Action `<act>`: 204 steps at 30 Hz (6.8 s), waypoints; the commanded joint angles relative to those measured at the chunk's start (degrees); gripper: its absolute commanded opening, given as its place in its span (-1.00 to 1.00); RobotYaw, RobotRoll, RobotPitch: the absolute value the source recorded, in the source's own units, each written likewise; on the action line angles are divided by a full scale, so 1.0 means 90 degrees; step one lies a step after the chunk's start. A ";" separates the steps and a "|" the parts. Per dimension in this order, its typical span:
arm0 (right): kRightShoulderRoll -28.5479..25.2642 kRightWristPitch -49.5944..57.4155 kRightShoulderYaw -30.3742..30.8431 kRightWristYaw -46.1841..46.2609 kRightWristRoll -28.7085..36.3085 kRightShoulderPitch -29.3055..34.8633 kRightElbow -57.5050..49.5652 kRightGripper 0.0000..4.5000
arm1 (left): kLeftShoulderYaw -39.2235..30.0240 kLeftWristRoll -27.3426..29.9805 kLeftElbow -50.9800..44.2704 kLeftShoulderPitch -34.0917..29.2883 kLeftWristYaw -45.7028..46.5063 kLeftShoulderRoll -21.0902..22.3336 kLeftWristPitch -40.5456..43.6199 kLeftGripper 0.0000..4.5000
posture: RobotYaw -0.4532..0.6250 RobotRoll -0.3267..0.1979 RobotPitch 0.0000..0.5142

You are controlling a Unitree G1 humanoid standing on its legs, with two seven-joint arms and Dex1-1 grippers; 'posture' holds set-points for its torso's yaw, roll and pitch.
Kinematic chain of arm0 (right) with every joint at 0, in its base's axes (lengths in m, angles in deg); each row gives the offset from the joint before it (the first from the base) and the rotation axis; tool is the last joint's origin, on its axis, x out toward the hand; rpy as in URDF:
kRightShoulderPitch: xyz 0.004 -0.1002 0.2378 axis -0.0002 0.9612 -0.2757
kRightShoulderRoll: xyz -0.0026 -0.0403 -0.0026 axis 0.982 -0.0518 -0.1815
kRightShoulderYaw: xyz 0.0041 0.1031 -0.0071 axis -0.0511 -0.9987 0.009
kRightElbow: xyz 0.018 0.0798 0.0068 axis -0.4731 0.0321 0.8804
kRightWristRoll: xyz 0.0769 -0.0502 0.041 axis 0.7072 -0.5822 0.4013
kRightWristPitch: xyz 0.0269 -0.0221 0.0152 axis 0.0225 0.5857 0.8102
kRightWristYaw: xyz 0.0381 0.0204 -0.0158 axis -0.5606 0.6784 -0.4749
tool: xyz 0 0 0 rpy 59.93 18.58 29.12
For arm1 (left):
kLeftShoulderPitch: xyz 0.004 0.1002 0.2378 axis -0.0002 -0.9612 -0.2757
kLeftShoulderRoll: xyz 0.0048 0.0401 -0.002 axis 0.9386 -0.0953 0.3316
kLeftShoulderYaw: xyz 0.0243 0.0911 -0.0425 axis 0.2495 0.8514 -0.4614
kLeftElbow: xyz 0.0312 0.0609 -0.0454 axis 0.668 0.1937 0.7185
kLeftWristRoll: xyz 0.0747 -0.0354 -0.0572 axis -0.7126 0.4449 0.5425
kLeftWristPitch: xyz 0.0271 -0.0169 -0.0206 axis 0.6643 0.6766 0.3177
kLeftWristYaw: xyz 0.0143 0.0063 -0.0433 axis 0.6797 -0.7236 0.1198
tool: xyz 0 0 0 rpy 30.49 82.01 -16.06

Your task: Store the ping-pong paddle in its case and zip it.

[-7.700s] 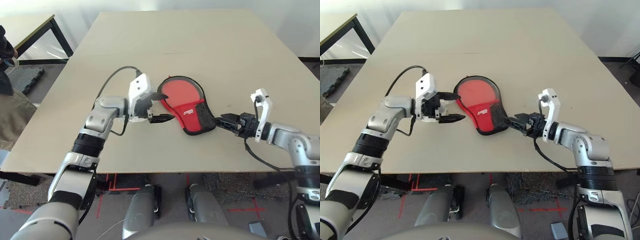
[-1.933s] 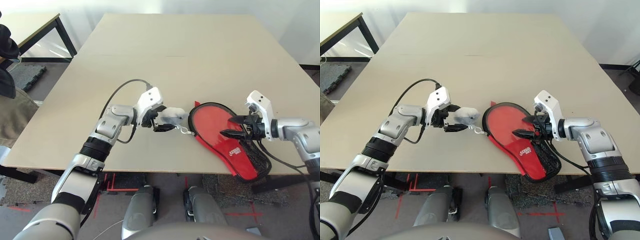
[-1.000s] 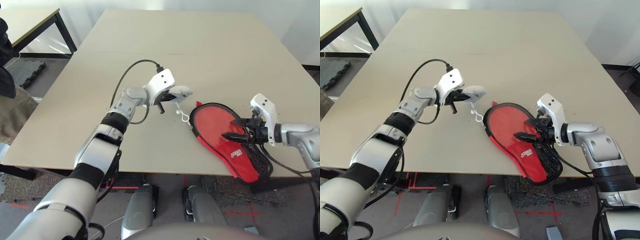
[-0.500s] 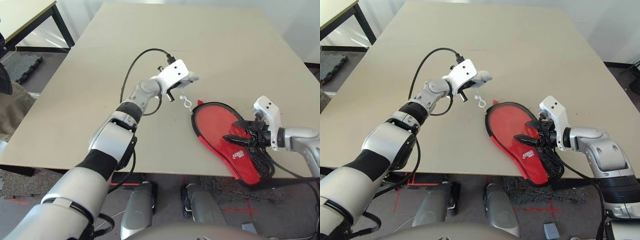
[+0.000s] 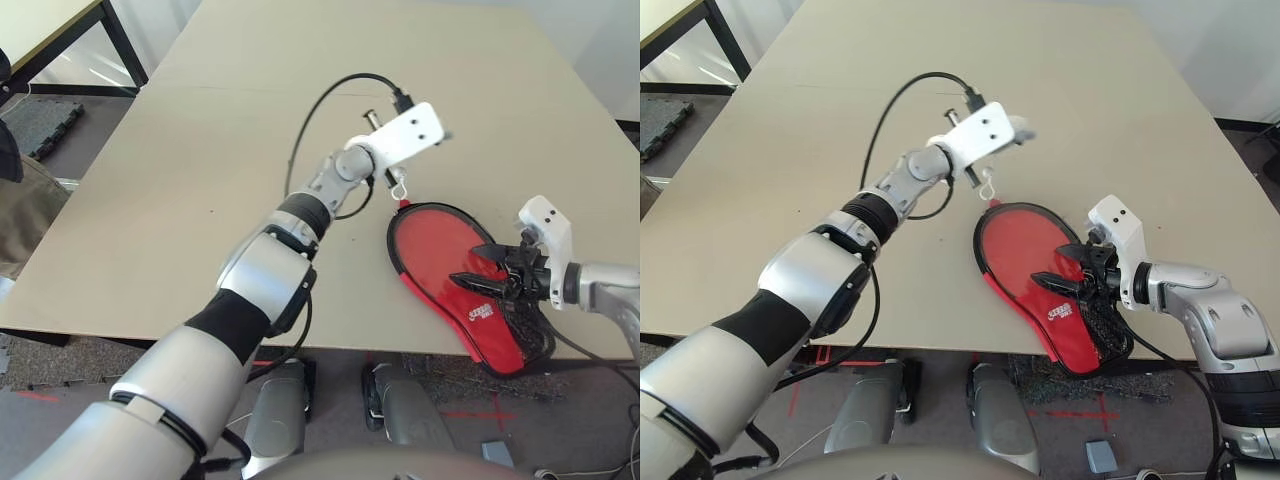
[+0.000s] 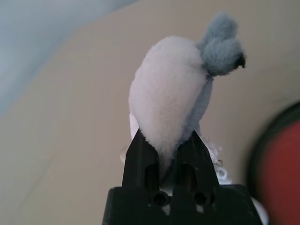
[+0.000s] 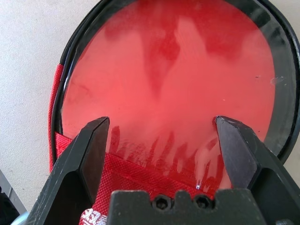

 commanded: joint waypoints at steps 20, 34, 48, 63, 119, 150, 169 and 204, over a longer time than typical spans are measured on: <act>0.0041 0.0294 0.0861 -0.0214 -0.0235 -0.0201 0.1041 1.00 | -0.0429 0.0646 -0.0841 -0.0577 -0.2352 -0.0075 0.0144 0.78 | -0.33 0.25 -0.44; 0.0129 0.0117 0.1063 -0.0368 -0.0407 -0.0529 0.1443 1.00 | -0.0720 0.1288 -0.1650 -0.0888 -0.3018 0.0366 0.0827 0.98 | -0.27 0.25 -0.47; 0.0170 0.0007 0.1136 -0.0501 -0.0541 -0.0691 0.1660 1.00 | 0.0210 0.1229 -0.3731 -0.2343 -0.4481 0.1375 0.2180 0.98 | -0.24 0.25 -0.50; -0.0017 -0.0045 0.1084 -0.0694 -0.0600 -0.0812 0.1771 1.00 | 0.0847 0.0996 -0.3517 -0.2678 -0.3942 0.1135 0.2251 0.98 | -0.28 0.25 -0.49; 0.0723 -0.1410 0.0347 -0.0512 -0.0815 -0.3813 0.4955 0.72 | 0.1282 0.0642 -0.2596 -0.2567 -0.3743 0.0911 0.2059 1.00 | -0.25 0.25 -0.49; 0.1450 -0.4220 -0.0355 0.1705 -0.1730 -0.5837 0.9117 -0.97 | 0.1562 0.0528 -0.2901 -0.2815 -0.3839 0.0865 0.2195 1.00 | -0.21 0.25 -0.39; -0.0297 -0.3585 -0.0424 -0.0194 -0.1651 -0.3975 0.8039 -0.97 | 0.1530 0.0588 -0.2808 -0.2769 -0.3831 0.0891 0.2191 1.00 | -0.28 0.25 -0.35; -0.2631 -0.0377 -0.0289 -0.3213 -0.0207 0.1809 0.2645 -0.98 | 0.1419 0.0601 -0.2307 -0.2465 -0.3708 0.0633 0.1952 1.00 | -0.35 0.25 -0.31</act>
